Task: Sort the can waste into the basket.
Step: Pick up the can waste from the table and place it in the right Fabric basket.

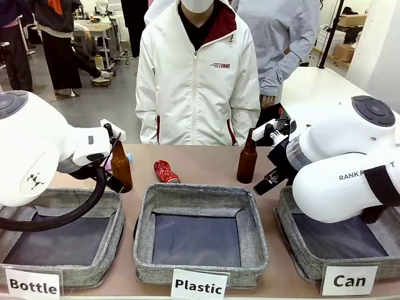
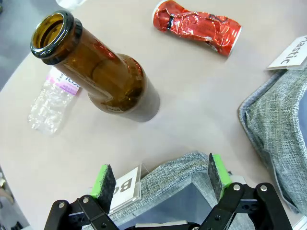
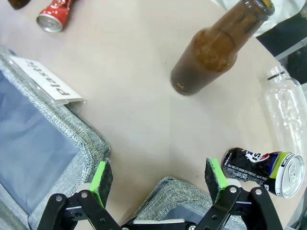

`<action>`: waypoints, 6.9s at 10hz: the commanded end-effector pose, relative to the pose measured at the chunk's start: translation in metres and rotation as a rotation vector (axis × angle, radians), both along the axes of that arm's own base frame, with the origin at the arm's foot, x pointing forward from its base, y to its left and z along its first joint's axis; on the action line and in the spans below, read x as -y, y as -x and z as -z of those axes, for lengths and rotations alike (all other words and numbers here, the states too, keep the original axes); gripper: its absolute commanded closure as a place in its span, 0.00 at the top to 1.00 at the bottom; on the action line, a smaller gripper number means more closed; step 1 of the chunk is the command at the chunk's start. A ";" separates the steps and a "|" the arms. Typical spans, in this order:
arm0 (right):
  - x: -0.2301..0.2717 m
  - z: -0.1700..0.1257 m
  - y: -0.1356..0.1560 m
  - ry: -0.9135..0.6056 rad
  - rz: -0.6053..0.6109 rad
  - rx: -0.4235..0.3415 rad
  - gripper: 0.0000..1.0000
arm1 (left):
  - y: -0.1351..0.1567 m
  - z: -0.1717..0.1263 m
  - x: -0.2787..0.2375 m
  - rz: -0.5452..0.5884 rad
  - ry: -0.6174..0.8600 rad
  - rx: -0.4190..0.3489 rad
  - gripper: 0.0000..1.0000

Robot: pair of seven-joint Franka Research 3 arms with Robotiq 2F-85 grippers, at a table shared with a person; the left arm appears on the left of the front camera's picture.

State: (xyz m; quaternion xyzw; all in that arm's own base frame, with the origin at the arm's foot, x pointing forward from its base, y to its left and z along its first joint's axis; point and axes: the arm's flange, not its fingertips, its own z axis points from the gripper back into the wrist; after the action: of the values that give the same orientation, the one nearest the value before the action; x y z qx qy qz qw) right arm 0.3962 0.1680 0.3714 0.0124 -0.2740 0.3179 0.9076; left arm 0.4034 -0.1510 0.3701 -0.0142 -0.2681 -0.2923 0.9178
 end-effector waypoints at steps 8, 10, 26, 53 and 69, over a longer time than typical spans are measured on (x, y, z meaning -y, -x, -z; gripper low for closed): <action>0.028 -0.095 0.030 -0.136 0.168 -0.230 1.00 | 0.061 -0.090 -0.008 -0.018 0.350 -0.165 1.00; 0.064 -0.145 0.064 -0.385 0.037 -0.444 1.00 | 0.100 -0.125 -0.058 0.149 0.550 -0.309 1.00; 0.400 -0.040 0.151 -1.566 0.493 -0.371 1.00 | 0.181 -0.043 -0.415 -0.541 1.437 -0.151 1.00; 0.400 -0.040 0.151 -1.566 0.493 -0.371 1.00 | 0.100 -0.238 -0.260 -0.165 0.643 -0.209 1.00; 0.400 -0.040 0.151 -1.566 0.493 -0.371 1.00 | 0.126 -0.207 -0.285 -0.316 0.717 -0.393 1.00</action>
State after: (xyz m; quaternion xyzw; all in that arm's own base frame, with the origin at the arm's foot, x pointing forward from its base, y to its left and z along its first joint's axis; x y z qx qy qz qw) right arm 0.2441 -0.2309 0.4097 0.6286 -0.2442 -0.1878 0.7142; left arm 0.2626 0.1517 0.5626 -0.3786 -0.1938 -0.0175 0.9049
